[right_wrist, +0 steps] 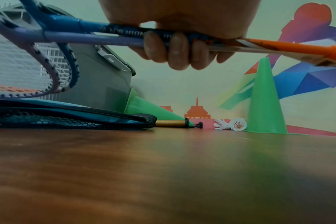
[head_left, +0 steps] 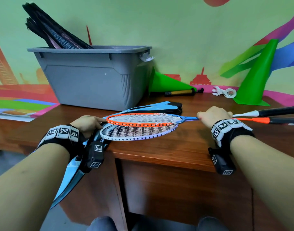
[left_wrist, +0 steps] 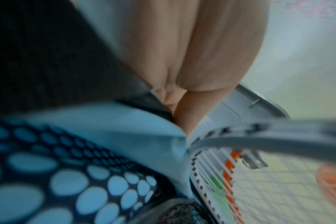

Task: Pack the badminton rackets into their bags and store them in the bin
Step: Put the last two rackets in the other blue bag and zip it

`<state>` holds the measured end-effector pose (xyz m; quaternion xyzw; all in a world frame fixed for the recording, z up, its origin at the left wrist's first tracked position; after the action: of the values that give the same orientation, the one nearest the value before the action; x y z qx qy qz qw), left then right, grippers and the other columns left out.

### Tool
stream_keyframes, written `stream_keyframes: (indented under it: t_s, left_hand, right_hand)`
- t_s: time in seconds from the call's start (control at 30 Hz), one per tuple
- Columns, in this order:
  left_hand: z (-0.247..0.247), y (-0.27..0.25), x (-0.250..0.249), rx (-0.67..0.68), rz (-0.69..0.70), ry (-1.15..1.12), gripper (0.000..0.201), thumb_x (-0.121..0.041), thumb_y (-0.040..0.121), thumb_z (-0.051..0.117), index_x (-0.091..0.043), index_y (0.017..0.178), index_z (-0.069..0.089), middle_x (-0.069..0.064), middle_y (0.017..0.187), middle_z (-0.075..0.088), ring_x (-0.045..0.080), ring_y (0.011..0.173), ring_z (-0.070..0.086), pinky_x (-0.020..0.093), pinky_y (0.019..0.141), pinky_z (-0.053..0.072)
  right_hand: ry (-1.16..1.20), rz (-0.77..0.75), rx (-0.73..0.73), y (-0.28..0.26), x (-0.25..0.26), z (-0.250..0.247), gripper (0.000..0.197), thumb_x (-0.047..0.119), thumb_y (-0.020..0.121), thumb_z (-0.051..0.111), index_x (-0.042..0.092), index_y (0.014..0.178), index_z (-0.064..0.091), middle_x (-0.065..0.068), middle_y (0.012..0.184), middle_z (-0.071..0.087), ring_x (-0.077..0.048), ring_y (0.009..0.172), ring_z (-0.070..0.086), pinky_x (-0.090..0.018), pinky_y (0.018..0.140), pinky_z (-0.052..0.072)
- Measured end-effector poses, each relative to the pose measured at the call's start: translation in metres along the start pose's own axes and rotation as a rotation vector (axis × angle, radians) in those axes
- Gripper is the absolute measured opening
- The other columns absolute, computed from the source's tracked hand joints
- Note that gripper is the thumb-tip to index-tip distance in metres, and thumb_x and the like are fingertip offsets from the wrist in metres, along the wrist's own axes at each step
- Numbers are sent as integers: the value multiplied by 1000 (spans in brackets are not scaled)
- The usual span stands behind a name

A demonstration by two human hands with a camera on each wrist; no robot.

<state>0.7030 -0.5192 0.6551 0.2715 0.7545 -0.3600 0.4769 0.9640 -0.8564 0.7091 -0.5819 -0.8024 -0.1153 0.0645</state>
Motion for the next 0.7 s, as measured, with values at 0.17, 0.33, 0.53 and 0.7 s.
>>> stream_keyframes:
  t_s: [0.17,0.33,0.53,0.7]
  left_hand:
    - [-1,0,1,64,0,-142,47,22,83,29,0,93,69,18,81,72,26,65,71,31,58,59]
    - [-15,4,-1,26,23,-153,53,18,79,37,-1,124,57,27,117,62,38,101,62,44,88,52]
    - [-11,-5,-12,9,22,-184,43,20,87,27,-4,97,61,12,76,73,22,63,70,29,57,59]
    - [-12,-15,-21,12,54,-205,43,21,85,32,-2,107,61,13,90,73,25,70,71,31,63,60]
  right_hand:
    - [9,-32,-2,3,6,3,37,40,80,45,11,60,56,-6,64,56,-22,63,47,-36,75,29]
    - [-16,-38,-26,2,7,2,39,40,82,44,11,60,57,-5,65,55,-21,62,46,-35,75,29]
    - [-52,-42,-36,2,4,1,38,40,82,44,12,60,59,-5,63,56,-20,61,47,-35,76,29]
    - [-19,-57,-53,0,9,-1,38,39,82,44,13,57,57,-4,61,54,-20,61,46,-36,76,28]
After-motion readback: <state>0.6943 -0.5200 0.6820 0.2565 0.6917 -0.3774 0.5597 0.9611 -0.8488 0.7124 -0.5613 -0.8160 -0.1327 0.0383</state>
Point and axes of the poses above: each hand's wrist, its own y-axis towards the middle knuckle, its own z-axis out of the palm, x = y × z, the point moved 7 cm from there along y, towards the middle knuckle
